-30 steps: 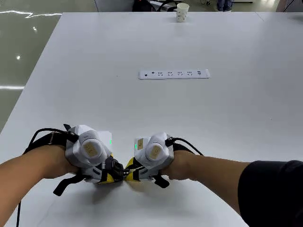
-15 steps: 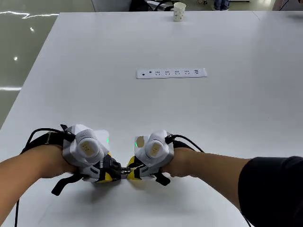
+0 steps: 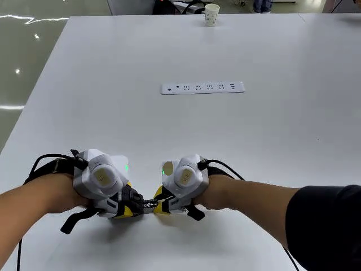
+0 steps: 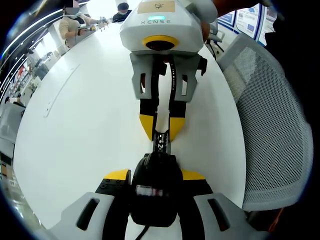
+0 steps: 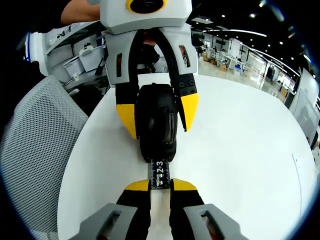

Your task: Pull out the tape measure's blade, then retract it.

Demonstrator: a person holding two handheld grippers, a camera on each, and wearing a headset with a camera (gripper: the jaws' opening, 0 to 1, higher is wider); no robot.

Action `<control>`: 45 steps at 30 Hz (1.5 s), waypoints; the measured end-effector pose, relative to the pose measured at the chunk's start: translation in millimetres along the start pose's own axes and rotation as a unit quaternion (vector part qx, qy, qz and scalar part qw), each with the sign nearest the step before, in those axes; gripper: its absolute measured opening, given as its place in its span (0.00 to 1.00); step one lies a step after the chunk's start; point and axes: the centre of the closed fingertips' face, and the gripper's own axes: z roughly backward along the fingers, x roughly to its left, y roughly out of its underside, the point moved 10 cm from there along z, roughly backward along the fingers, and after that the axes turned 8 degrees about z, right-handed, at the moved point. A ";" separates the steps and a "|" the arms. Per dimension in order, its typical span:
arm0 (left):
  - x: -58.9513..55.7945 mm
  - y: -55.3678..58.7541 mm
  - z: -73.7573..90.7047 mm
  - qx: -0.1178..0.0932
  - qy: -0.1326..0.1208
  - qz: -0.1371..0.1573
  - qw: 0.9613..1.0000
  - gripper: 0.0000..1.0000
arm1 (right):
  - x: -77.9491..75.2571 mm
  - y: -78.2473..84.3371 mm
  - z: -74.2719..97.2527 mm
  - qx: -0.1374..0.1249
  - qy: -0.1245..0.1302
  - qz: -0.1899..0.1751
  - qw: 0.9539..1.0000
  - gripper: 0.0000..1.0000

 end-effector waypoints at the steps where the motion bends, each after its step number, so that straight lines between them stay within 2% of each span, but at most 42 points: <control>1: 0.0 -0.1 0.0 0.000 0.000 0.000 1.000 0.31 | 0.0 0.4 0.3 0.000 0.000 -0.001 1.000 0.10; 45: 0.1 -0.1 -1.3 -0.001 -0.004 0.002 1.000 0.31 | 1.7 16.8 15.8 0.011 0.003 -0.016 1.000 0.09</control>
